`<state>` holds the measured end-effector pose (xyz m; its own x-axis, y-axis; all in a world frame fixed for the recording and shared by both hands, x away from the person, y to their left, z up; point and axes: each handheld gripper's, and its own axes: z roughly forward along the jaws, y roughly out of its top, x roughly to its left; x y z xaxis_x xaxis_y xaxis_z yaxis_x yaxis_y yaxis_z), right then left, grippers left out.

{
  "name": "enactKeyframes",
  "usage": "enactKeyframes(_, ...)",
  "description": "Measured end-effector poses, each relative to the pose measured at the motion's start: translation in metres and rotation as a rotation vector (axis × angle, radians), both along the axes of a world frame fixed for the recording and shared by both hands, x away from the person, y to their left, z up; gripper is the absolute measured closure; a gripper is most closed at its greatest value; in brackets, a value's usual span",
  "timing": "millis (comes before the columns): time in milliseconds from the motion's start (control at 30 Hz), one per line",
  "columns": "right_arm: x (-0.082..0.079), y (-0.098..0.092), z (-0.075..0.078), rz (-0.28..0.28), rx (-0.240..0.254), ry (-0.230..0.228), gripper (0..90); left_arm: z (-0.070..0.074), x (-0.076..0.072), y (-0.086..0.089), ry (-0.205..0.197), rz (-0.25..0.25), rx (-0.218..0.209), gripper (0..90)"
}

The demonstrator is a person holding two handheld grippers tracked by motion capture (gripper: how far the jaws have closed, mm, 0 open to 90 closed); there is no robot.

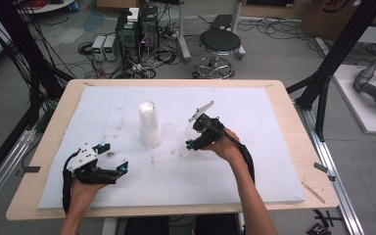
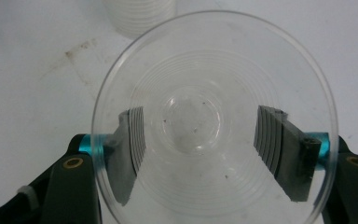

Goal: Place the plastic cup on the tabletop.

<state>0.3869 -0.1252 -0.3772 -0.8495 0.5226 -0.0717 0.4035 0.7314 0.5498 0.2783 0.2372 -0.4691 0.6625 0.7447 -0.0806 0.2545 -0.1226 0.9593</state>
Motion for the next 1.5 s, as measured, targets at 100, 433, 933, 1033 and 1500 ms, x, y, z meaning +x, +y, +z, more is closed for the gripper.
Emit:
enactKeyframes(100,0.003,0.007,-0.007,0.002,-0.036,0.012,33.8,0.000,0.001,0.000,0.007,-0.003,0.004,1.8)
enactKeyframes(433,0.009,0.014,-0.018,-0.004,-0.040,0.010,33.7,0.000,0.000,-0.001,0.004,-0.004,0.007,1.8)
enactKeyframes(933,0.012,0.018,-0.027,-0.019,-0.006,-0.024,27.8,0.000,0.001,0.000,0.003,-0.004,0.004,1.8)
enactKeyframes(1033,0.013,0.017,-0.033,-0.022,-0.003,-0.010,19.5,0.000,0.001,0.000,0.004,-0.006,0.002,1.8)
enactKeyframes(1500,0.005,0.006,-0.037,-0.058,0.044,-0.038,16.7,0.000,0.000,0.002,0.002,-0.006,-0.013,1.8)
